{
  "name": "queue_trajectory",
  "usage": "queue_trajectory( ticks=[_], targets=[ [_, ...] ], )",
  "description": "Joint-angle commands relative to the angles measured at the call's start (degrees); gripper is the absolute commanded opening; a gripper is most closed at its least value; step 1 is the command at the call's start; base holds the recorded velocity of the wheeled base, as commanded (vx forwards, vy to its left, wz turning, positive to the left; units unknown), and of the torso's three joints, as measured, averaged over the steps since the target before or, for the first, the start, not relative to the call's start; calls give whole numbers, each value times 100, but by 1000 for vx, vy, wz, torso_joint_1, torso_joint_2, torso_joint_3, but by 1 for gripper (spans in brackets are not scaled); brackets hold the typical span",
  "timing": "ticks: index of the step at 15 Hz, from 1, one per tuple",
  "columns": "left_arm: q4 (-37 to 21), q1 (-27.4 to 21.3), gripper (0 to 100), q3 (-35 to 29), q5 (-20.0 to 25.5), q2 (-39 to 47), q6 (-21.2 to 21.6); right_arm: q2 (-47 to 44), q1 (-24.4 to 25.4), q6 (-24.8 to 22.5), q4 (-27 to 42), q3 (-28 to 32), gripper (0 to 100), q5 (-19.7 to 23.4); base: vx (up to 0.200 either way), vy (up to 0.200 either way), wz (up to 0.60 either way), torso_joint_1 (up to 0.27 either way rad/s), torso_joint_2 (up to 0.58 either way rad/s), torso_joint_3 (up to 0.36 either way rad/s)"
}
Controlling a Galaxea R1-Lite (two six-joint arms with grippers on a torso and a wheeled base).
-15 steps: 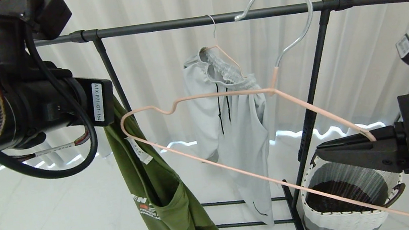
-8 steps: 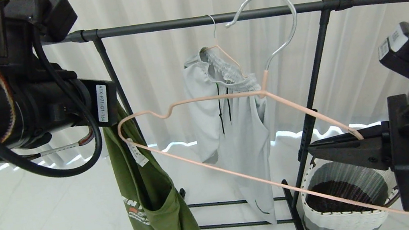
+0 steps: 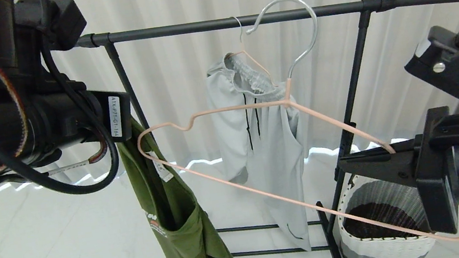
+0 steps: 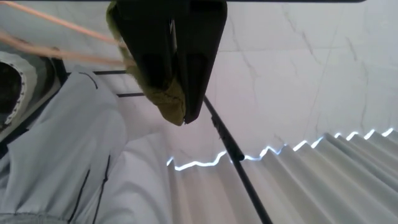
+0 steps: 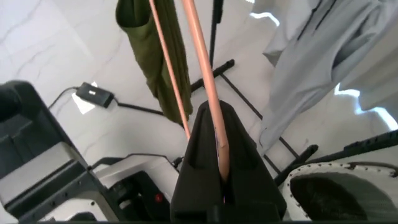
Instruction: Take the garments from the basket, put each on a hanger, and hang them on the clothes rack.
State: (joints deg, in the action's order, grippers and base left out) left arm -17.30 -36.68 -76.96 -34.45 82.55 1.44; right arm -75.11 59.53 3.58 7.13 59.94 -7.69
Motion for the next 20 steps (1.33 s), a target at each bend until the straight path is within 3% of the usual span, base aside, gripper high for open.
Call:
queue_trajectory(
  ticks=[1,5,10,12,15,20],
  targets=[
    [-2,56,0,41,-9,-3,-3,-39,-2,46,-1,62,0,-92,0,0,0,0,0,0],
    [7,73,0,-21,-9,121,-100,-92,6,151,-10,167,0,-189,0,0,0,0,0,0],
    [7,82,0,-38,-9,217,-531,-505,6,169,-625,176,0,-312,0,0,0,0,0,0],
    [-2,82,0,-109,-27,261,-724,-716,-2,195,-819,176,0,-514,0,0,0,0,0,0],
    [7,161,0,-223,-457,349,-724,-1006,-38,538,-889,272,0,-918,0,0,0,0,0,0],
    [-2,161,0,-258,-607,340,-724,-1419,-310,749,-1021,677,0,-1428,0,0,0,0,0,0]
  ],
)
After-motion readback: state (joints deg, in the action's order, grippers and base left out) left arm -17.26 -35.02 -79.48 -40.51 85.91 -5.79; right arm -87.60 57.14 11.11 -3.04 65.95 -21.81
